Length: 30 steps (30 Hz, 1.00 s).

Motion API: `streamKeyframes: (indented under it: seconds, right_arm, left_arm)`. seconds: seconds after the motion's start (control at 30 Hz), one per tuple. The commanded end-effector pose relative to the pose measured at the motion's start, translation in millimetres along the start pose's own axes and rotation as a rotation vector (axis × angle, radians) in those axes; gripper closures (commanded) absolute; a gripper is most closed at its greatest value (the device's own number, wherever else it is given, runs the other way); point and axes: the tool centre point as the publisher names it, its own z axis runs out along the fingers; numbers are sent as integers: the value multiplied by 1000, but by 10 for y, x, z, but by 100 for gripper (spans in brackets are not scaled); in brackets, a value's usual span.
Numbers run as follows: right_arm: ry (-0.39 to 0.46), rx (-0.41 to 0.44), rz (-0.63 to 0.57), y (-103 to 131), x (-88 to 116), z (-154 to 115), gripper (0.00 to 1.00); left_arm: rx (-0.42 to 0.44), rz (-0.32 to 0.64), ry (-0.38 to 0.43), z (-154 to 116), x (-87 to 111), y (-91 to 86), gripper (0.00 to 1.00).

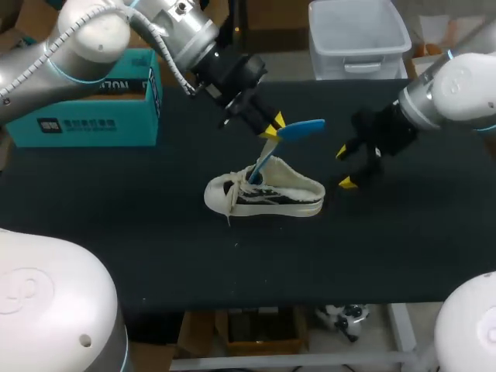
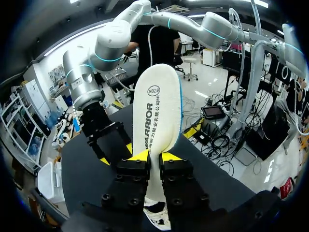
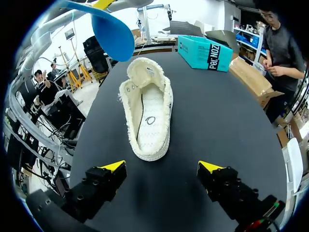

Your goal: Open the shoe tongue, take the insole out of the shoe, put the insole back into the shoe, and pack the shoe into the shoebox

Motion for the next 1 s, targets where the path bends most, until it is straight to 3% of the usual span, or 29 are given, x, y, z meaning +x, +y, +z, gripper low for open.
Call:
streamKeyframes:
  seconds: [0.03,0.2,0.43,0.73,1.0]
  right_arm:
    - [30,146,-21,219,-169,-113,0]
    - [44,262,-49,450,-345,-98,0]
    - [31,399,-25,665,-387,39,0]
    - [9,468,-29,880,-191,194,0]
    - [22,498,-49,1050,-172,412,0]
  left_arm:
    - [41,-3,-18,-192,145,123,100]
    - [50,-45,-62,-386,299,296,100]
    - [47,-96,-115,-590,497,527,100]
    - [41,-152,-162,-756,722,765,100]
    - [47,-192,-185,-829,859,985,100]
